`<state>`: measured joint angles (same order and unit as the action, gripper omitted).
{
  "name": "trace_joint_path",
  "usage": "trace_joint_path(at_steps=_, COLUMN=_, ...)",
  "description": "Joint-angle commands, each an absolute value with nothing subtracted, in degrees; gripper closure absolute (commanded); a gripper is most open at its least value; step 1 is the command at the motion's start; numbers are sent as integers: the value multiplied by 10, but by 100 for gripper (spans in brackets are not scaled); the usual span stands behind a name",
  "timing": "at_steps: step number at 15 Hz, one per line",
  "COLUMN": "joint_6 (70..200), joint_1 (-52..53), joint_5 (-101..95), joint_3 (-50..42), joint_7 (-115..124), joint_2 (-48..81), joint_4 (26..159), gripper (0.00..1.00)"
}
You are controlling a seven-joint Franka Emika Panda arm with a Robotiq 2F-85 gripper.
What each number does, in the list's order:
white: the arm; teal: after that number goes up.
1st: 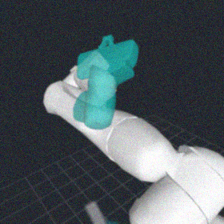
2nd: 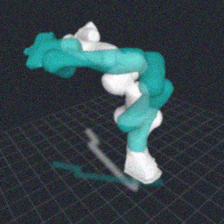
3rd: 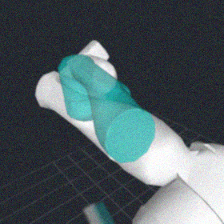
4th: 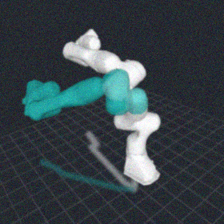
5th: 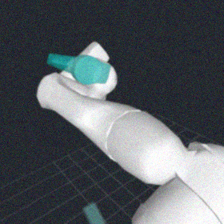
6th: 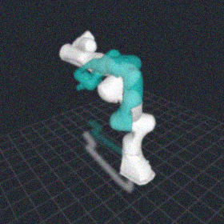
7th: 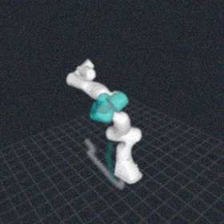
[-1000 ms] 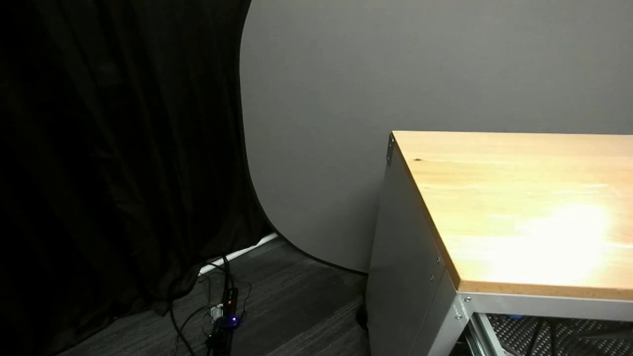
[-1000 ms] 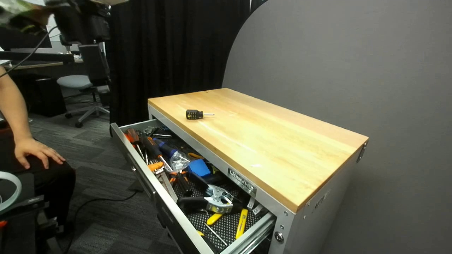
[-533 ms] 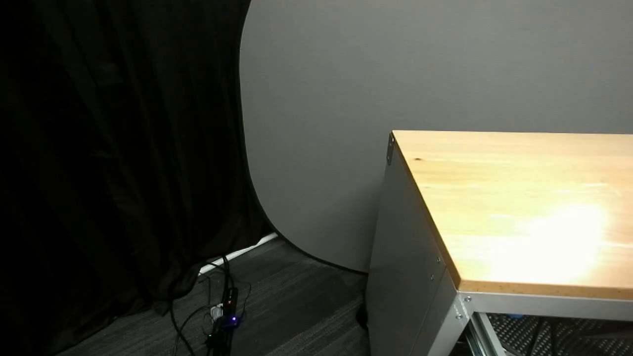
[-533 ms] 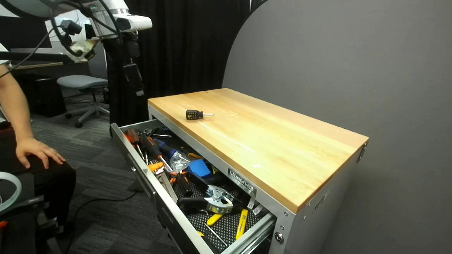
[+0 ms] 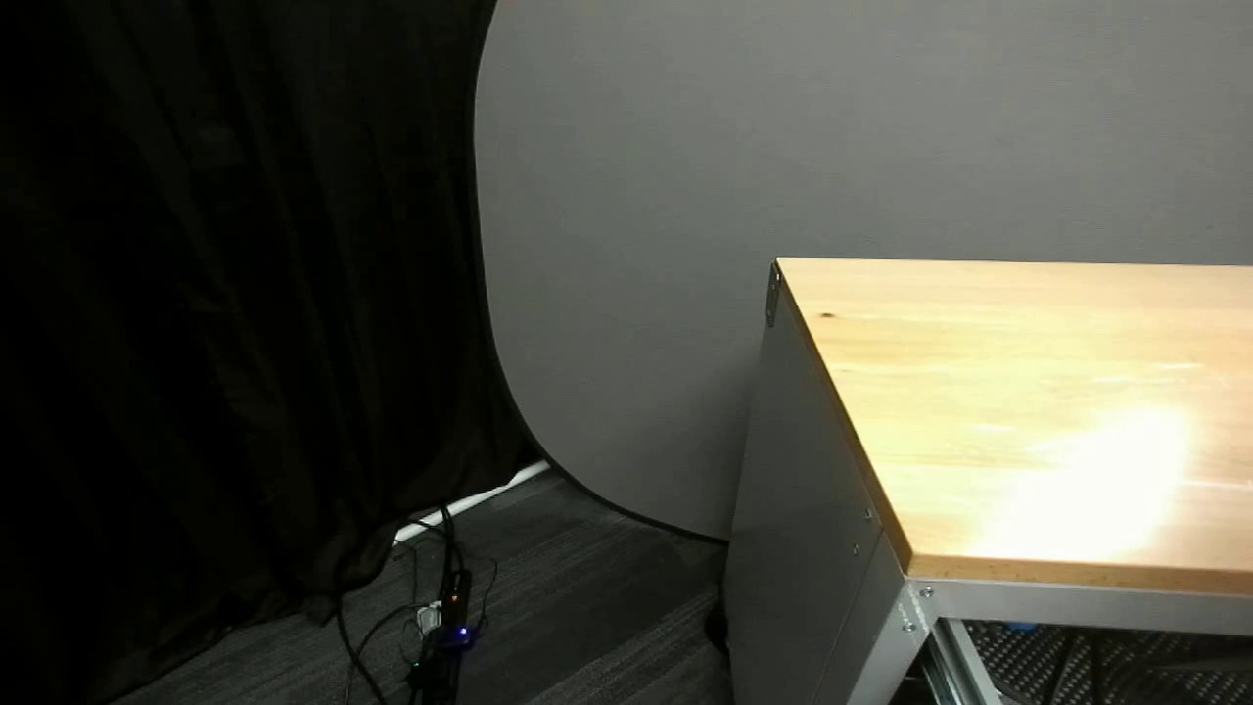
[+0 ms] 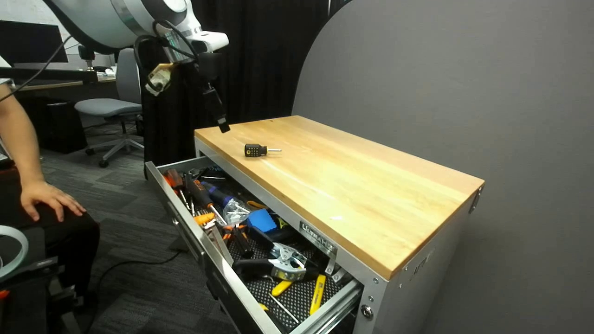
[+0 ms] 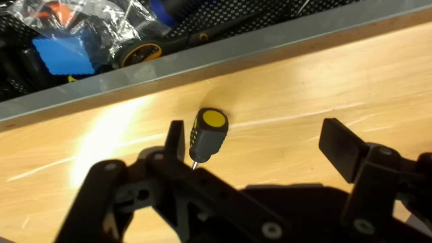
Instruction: Pick up the screwdriver from the top of the cabinet, put it in the top drawer and close the drawer.
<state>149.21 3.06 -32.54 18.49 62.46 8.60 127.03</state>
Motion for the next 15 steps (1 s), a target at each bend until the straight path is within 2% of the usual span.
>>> trace_joint_path(at_steps=1, joint_6=1499, joint_1=43, joint_5=-382, joint_3=169, joint_7=682, joint_2=157, joint_4=1192, gripper=0)
trace_joint_path(at_steps=4, joint_6=1500, joint_1=49, joint_5=-421, joint_3=157, joint_7=713, joint_2=198, joint_4=1149, gripper=0)
trace_joint_path(at_steps=5, joint_6=1504, joint_1=100, joint_5=-407, joint_3=101, joint_7=704, joint_2=204, joint_4=1139, gripper=0)
trace_joint_path(at_steps=8, joint_6=1497, joint_1=133, joint_5=-402, joint_3=58, joint_7=702, joint_2=227, joint_4=1114, gripper=0)
trace_joint_path(at_steps=15, joint_6=1459, joint_1=178, joint_5=-394, joint_3=6, joint_7=701, joint_2=225, joint_4=1106, gripper=0)
